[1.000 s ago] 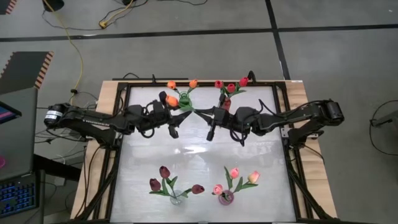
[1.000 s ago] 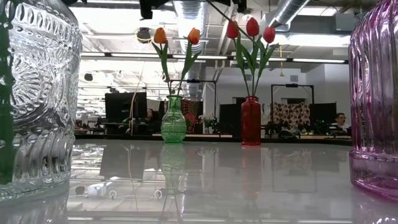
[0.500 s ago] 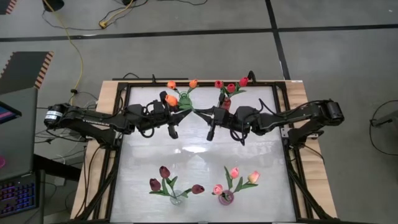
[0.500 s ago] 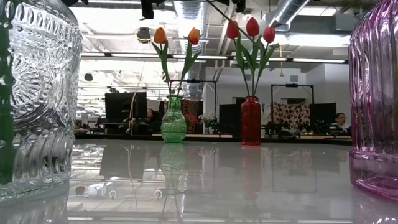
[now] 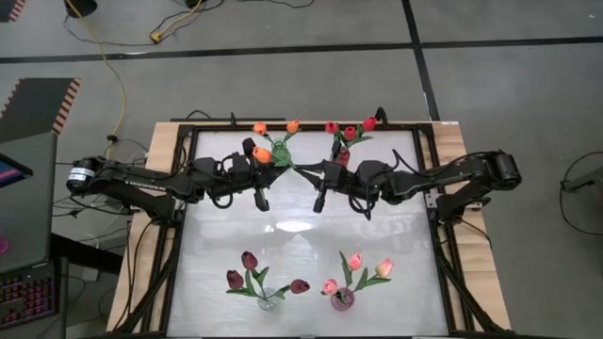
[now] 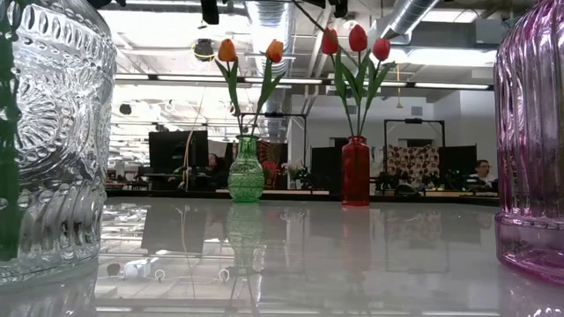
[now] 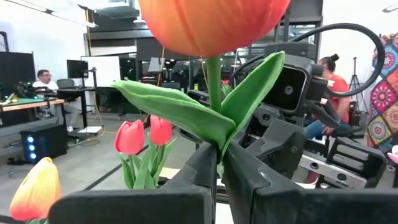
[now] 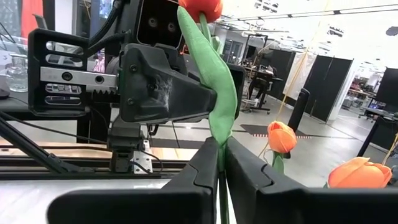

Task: Sort flowers into vase by color
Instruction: Put the orange flower into the green vase, then return to Home Position

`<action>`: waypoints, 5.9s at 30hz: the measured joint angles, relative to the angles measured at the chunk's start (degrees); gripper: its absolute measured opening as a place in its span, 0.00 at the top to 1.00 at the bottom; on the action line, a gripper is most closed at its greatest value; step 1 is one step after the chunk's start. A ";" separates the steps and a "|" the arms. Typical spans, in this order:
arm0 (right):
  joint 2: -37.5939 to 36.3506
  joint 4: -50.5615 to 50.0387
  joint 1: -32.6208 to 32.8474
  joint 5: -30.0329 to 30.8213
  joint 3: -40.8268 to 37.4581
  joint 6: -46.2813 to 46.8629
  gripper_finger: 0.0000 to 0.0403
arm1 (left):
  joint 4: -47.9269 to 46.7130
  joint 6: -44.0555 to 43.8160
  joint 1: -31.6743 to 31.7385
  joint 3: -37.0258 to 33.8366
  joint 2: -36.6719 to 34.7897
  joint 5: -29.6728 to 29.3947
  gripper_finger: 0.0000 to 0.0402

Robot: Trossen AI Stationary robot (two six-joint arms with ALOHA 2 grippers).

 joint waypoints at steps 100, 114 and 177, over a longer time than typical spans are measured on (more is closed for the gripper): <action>-14.99 -40.35 3.48 0.04 0.00 8.02 0.45 | -52.05 2.72 14.43 19.89 -0.36 -12.51 1.00; -14.99 -40.34 3.48 0.04 0.00 8.02 0.45 | -52.06 -0.03 14.43 19.89 2.38 -12.78 0.82; -36.05 -57.32 3.41 -3.78 2.30 7.02 0.95 | -78.21 -6.81 14.14 13.42 -35.15 6.11 0.80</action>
